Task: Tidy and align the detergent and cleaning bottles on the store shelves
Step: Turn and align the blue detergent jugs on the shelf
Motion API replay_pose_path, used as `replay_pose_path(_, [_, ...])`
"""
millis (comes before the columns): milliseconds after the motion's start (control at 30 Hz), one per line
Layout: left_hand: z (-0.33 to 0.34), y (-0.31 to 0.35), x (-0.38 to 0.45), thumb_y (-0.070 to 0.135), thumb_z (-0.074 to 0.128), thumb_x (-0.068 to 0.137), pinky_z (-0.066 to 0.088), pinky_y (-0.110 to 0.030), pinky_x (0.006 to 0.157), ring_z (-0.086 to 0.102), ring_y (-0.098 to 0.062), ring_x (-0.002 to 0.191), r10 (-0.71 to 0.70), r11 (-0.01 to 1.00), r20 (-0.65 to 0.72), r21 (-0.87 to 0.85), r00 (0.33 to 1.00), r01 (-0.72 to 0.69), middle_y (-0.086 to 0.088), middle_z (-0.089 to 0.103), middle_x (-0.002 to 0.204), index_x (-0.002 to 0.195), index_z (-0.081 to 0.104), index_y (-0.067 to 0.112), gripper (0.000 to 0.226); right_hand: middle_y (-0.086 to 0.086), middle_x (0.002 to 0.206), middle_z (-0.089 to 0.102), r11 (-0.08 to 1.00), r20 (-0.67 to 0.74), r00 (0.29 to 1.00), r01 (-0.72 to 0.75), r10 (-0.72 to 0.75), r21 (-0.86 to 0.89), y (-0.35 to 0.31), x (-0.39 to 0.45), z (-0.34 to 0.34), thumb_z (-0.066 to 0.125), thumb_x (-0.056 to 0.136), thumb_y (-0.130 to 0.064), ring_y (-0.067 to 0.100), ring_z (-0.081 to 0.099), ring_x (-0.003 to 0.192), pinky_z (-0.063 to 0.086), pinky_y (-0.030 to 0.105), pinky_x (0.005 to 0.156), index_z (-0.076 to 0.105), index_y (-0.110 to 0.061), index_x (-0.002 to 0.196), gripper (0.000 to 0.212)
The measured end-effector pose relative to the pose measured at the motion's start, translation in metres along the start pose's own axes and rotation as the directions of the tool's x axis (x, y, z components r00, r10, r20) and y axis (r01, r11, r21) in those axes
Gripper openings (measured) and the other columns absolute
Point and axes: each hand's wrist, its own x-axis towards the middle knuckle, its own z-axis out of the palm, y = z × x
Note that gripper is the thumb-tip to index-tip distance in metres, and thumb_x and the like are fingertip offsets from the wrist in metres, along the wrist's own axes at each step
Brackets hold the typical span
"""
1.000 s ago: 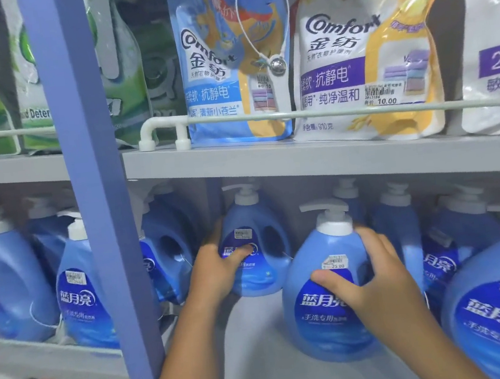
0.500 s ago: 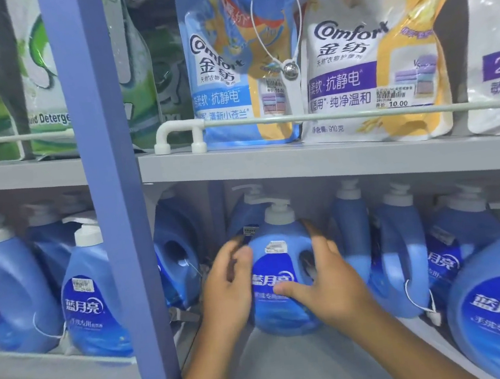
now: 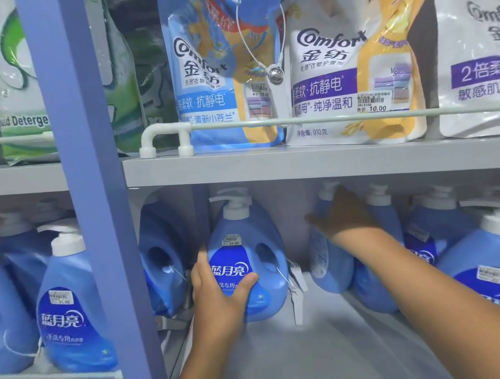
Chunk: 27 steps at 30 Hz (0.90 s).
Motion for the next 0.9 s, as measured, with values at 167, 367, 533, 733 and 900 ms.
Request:
replay_pose_path(167, [-0.004, -0.008, -0.003, 0.041, 0.087, 0.077, 0.04, -0.01, 0.084, 0.049, -0.002, 0.113, -0.021, 0.998, -0.001, -0.057, 1.0, 0.021, 0.011, 0.04, 0.138, 0.155, 0.023, 0.039, 0.101, 0.02, 0.134, 0.046, 0.986, -0.115, 0.992, 0.035, -0.055, -0.164, -0.004, 0.009, 0.011, 0.069, 0.09, -0.047, 0.039, 0.058, 0.117, 0.042, 0.036, 0.076, 0.032, -0.003, 0.142, 0.078])
replay_pose_path(367, [-0.005, -0.011, -0.005, 0.039, 0.087, 0.077, 0.037, -0.006, 0.08, 0.05, 0.014, 0.11, -0.018, 0.995, -0.004, -0.099, 1.0, 0.018, 0.012, 0.041, 0.136, 0.154, 0.025, 0.043, 0.099, 0.013, 0.088, 0.07, 0.982, -0.155, 0.98, 0.143, -0.124, 0.121, 0.005, 0.025, -0.007, 0.07, 0.092, -0.048, 0.034, 0.065, 0.092, 0.043, 0.03, 0.077, 0.064, -0.002, 0.094, 0.047])
replay_pose_path(533, [-0.005, -0.013, -0.005, 0.041, 0.087, 0.076, 0.037, -0.01, 0.081, 0.052, 0.003, 0.112, -0.006, 0.994, -0.011, -0.109, 1.0, 0.005, 0.012, 0.043, 0.136, 0.152, 0.027, 0.045, 0.098, 0.002, 0.112, 0.071, 0.842, 0.356, 0.926, -0.088, -0.129, 0.533, 0.02, 0.033, 0.0, 0.083, 0.085, -0.023, 0.019, 0.069, 0.104, 0.057, 0.033, 0.088, 0.053, -0.012, 0.131, 0.056])
replay_pose_path(733, [-0.003, -0.015, -0.005, 0.038, 0.088, 0.076, 0.04, -0.02, 0.086, 0.051, -0.009, 0.115, 0.011, 0.996, -0.022, -0.092, 1.0, -0.013, 0.009, 0.042, 0.138, 0.153, 0.027, 0.043, 0.099, 0.011, 0.156, 0.035, 0.987, 0.125, 0.992, -0.01, -0.011, 0.163, 0.015, 0.038, 0.022, 0.08, 0.078, -0.052, 0.034, 0.041, 0.142, 0.044, 0.043, 0.11, 0.02, -0.012, 0.159, 0.108])
replay_pose_path(900, [-0.005, -0.016, -0.006, 0.033, 0.09, 0.074, 0.041, -0.028, 0.097, 0.05, -0.009, 0.122, 0.029, 0.996, -0.002, -0.083, 1.0, -0.029, 0.012, 0.043, 0.146, 0.157, 0.025, 0.039, 0.106, 0.02, 0.145, 0.033, 0.998, -0.078, 0.997, 0.008, -0.012, -0.054, 0.005, 0.036, 0.043, 0.07, 0.083, -0.068, 0.043, 0.046, 0.128, 0.043, 0.042, 0.102, 0.021, -0.004, 0.155, 0.108])
